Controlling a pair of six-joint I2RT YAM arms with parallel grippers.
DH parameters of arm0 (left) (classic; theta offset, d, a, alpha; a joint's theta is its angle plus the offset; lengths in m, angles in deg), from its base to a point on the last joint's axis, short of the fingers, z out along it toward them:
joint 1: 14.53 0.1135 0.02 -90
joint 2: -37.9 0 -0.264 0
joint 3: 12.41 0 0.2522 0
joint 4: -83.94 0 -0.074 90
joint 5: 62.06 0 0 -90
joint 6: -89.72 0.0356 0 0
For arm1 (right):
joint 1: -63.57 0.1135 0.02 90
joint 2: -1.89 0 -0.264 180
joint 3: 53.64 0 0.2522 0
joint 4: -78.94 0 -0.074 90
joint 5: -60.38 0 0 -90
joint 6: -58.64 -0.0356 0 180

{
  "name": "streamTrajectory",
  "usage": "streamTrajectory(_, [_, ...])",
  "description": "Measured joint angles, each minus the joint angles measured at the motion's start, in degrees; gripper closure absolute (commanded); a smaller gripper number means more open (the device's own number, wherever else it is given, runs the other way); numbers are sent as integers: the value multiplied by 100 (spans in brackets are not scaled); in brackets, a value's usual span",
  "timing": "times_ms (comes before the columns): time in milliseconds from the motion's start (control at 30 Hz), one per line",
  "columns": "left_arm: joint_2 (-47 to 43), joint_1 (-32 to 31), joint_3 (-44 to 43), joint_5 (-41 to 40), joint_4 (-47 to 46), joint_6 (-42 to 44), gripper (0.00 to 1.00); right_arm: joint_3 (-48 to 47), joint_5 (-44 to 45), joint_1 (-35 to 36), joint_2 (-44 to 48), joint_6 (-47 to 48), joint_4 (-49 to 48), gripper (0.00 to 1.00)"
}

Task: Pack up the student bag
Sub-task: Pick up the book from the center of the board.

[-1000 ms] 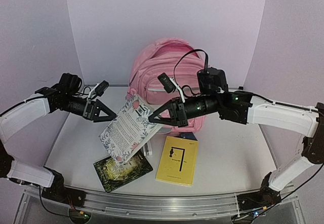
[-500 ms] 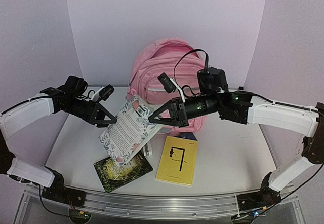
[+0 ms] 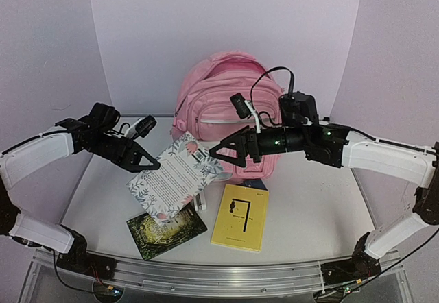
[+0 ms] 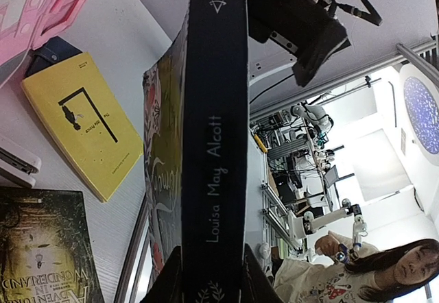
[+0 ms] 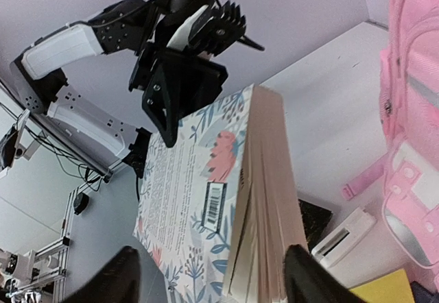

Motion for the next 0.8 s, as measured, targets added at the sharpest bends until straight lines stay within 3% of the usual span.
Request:
streamTrajectory(300, [-90, -4, -1, -79, 338, 21, 100, -551, -10, -111, -57, 161, 230, 2])
streamTrajectory(733, [-101, -8, -450, -10, 873, 344, 100, -1121, -1061, -105, -1238, 153, 721, 2])
streamTrajectory(800, [-101, -8, -483, 1, 882, 383, 100, -1158, -1287, -103, -1304, 143, 807, 7])
